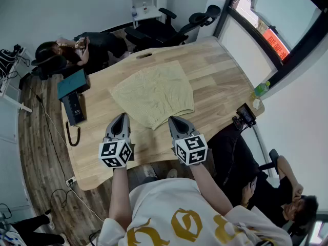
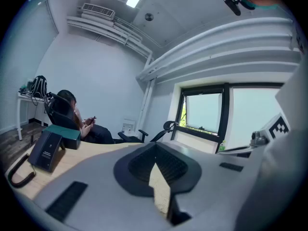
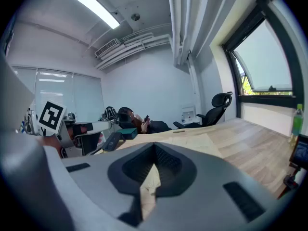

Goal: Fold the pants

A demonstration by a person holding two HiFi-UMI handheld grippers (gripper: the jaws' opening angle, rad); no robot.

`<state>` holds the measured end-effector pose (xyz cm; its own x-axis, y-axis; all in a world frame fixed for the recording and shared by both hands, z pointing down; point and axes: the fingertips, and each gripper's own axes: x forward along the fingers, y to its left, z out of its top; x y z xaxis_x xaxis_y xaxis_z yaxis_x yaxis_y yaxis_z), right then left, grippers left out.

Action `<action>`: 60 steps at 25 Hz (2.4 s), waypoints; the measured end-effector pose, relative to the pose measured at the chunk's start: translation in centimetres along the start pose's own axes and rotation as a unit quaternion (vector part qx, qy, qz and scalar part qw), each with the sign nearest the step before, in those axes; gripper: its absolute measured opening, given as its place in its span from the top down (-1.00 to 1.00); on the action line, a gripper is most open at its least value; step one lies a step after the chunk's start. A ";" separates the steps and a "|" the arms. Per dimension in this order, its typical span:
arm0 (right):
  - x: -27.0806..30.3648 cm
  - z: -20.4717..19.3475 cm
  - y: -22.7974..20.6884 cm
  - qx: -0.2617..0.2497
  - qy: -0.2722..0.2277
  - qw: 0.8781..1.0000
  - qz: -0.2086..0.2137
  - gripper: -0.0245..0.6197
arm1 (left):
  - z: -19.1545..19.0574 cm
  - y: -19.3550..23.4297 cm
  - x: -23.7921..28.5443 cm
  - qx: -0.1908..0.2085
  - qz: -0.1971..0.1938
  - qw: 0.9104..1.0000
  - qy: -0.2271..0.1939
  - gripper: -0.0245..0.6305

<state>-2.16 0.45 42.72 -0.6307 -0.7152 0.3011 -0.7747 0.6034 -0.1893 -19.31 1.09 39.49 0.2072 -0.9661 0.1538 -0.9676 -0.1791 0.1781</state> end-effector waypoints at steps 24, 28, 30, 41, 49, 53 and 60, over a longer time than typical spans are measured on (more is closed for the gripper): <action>3.4 -1.2 1.2 0.035 0.011 0.999 -0.013 0.91 | -0.7 5.6 0.5 -0.040 0.007 0.999 0.009 0.90; 4.2 -2.2 1.8 0.029 0.013 0.999 -0.020 0.90 | -1.9 6.6 1.1 -0.036 -0.003 0.999 0.017 0.90; 4.8 -2.7 2.3 0.013 0.020 1.000 -0.018 0.91 | -2.4 7.1 1.5 -0.040 -0.006 0.999 0.023 0.90; 7.1 -2.4 1.6 0.001 0.023 1.000 -0.018 0.91 | -3.3 7.9 4.3 -0.044 -0.011 0.998 0.038 0.90; 9.0 -2.7 1.1 0.012 0.030 0.999 0.004 0.91 | -4.1 9.1 5.9 -0.049 -0.006 0.997 0.056 0.90; 10.3 -3.5 1.1 0.010 0.044 0.999 0.012 0.90 | -5.0 10.1 6.4 -0.059 0.001 0.996 0.067 0.90; 12.3 -5.2 2.0 0.006 0.075 0.996 0.044 0.90 | -6.7 11.8 7.2 -0.067 0.019 0.994 0.088 0.90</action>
<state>-11.27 -5.28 50.93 -0.6824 -0.5987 0.4195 -0.7182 0.6560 -0.2321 -28.25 -6.73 49.22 0.2037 -0.9225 0.3278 -0.9497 -0.1048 0.2951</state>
